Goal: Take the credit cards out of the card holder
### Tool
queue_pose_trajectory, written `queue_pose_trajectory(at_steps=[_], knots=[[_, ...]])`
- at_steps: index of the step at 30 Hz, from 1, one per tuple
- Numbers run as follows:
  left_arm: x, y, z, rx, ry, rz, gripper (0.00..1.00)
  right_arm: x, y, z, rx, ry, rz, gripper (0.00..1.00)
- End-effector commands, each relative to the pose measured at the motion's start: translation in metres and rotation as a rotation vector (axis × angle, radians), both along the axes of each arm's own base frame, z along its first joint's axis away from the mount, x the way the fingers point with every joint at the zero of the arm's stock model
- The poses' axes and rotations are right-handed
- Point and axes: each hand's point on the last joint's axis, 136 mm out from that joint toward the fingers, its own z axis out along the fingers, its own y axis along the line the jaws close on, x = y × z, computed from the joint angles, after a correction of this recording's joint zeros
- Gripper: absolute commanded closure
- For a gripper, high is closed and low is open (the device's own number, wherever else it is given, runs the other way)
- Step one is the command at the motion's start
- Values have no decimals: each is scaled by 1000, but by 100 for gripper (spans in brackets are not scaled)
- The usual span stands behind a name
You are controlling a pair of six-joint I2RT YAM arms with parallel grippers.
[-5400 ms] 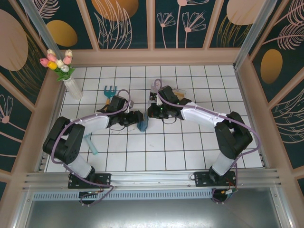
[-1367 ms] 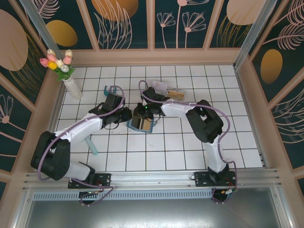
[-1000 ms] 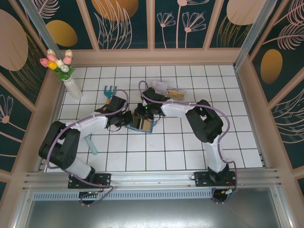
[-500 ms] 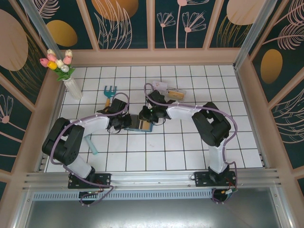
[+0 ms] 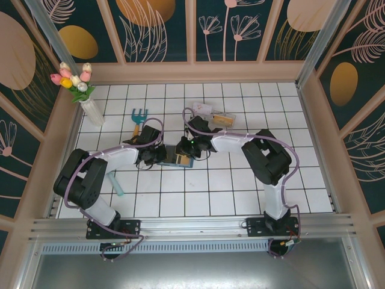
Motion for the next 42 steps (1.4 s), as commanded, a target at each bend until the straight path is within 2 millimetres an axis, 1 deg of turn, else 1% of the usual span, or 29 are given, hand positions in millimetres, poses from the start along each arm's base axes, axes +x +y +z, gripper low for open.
queue_pose_trajectory(at_steps=[1, 6, 11, 15, 20, 22, 31, 42], knots=[[-15, 8, -19, 35, 66, 10, 90, 1, 1, -11, -7, 26, 5, 78], [-16, 8, -21, 37, 71, 6, 90, 1, 1, -16, -7, 23, 18, 78], [-16, 8, -22, 37, 76, 3, 91, 3, 9, -10, 38, -4, 49, 77], [-17, 9, -23, 42, 76, 3, 90, 5, 12, -10, 42, -8, 54, 76], [-17, 10, -22, 47, 76, 6, 90, 8, 7, -13, 9, -9, 26, 76], [-17, 10, -22, 47, 75, 6, 90, 9, 7, -11, 11, -15, 25, 76], [-19, 11, -25, 48, 81, 3, 90, 4, 22, 2, 127, -41, 100, 79], [-19, 11, -25, 48, 85, 1, 89, 2, 23, -3, 163, -32, 114, 82]])
